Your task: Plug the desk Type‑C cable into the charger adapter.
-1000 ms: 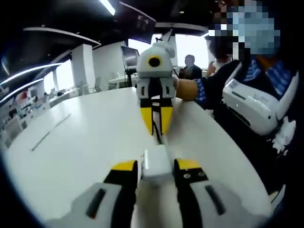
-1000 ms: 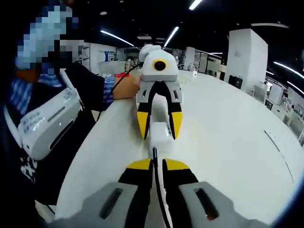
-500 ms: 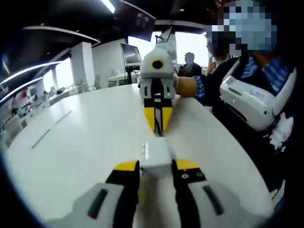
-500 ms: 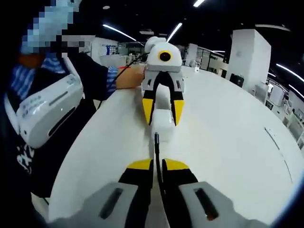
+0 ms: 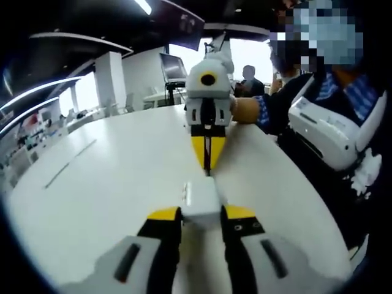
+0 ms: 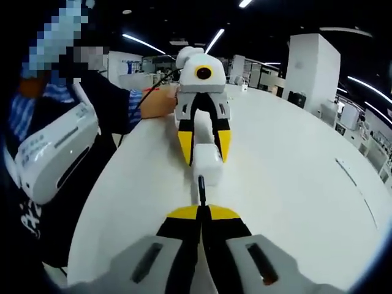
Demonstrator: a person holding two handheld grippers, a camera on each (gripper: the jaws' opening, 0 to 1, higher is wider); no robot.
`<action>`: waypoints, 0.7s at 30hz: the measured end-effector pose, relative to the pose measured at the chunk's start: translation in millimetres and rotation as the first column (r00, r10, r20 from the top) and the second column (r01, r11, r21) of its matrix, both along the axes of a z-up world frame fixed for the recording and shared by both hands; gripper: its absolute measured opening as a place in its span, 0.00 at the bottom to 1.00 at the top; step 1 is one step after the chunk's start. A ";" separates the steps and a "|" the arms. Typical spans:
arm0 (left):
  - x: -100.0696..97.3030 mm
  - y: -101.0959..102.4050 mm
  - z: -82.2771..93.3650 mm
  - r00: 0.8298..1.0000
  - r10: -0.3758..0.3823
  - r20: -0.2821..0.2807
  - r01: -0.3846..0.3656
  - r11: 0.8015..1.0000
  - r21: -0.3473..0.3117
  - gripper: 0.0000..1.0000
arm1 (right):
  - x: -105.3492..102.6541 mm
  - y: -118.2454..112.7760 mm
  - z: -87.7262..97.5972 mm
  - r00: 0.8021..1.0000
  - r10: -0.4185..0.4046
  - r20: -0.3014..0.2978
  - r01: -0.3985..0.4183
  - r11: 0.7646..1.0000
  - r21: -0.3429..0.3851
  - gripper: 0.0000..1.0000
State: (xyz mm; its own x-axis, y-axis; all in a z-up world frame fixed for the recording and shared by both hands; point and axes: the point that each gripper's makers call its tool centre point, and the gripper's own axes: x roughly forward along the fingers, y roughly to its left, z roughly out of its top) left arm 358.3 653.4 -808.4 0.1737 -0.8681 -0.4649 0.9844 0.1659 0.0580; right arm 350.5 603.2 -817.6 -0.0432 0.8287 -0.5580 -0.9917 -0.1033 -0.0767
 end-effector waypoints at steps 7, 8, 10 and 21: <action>2.3 1.2 -0.6 1.000 0.017 -0.013 -0.017 1.000 0.004 0.25 | 1.0 2.7 0.9 1.000 -0.023 0.004 0.023 1.000 0.001 0.02; 2.6 1.5 -0.7 1.000 0.017 -0.016 -0.017 1.000 0.002 0.25 | 0.6 3.2 0.9 1.000 -0.023 0.004 0.023 1.000 0.001 0.02; 2.9 1.2 -0.7 1.000 0.018 -0.017 -0.018 1.000 0.000 0.25 | 0.1 3.5 1.1 1.000 -0.021 0.007 0.021 1.000 0.000 0.02; 1.2 -6.8 -3.4 0.999 0.038 -0.034 -0.038 0.999 0.002 0.24 | 1.6 3.1 2.1 0.999 -0.031 0.012 0.030 0.999 0.009 0.01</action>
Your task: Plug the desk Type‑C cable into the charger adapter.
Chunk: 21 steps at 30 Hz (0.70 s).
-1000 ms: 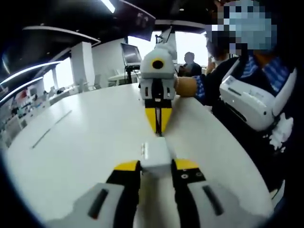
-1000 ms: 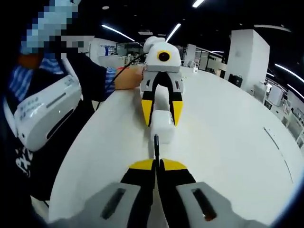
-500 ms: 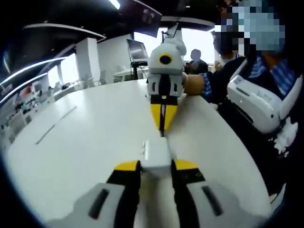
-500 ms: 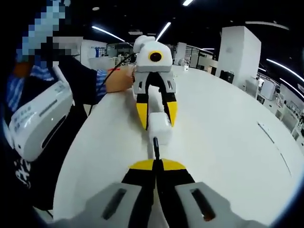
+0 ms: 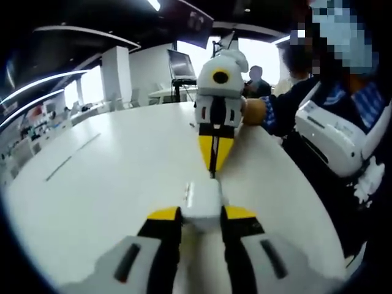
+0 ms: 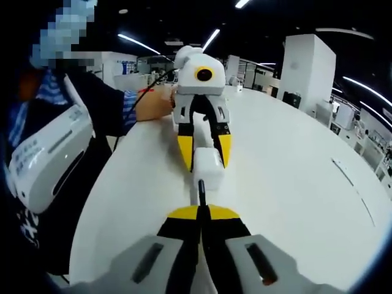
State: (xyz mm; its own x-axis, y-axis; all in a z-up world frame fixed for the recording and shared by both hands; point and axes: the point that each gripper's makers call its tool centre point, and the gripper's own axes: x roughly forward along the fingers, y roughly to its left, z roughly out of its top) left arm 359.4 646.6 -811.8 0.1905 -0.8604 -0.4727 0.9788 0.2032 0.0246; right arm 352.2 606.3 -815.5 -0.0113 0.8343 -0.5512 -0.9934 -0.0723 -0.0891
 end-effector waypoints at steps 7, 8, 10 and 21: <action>-0.8 -1.2 -1.2 1.000 0.013 -0.014 -0.013 1.000 0.000 0.24 | 1.8 0.9 0.0 1.000 -0.019 -0.004 0.019 1.000 0.004 0.01; -0.5 -0.8 -1.3 1.000 0.016 -0.017 -0.016 1.000 0.000 0.24 | 2.0 1.1 0.1 1.000 -0.021 -0.006 0.021 1.000 0.005 0.01; -0.4 -0.8 -1.3 1.000 0.018 -0.019 -0.018 1.000 0.000 0.24 | 2.2 1.2 0.1 1.000 -0.023 -0.007 0.023 1.000 0.005 0.01; -1.6 1.1 -3.3 0.998 0.038 -0.042 -0.038 0.999 0.004 0.24 | 0.9 4.1 -1.1 0.999 -0.041 -0.022 0.041 0.999 0.008 0.01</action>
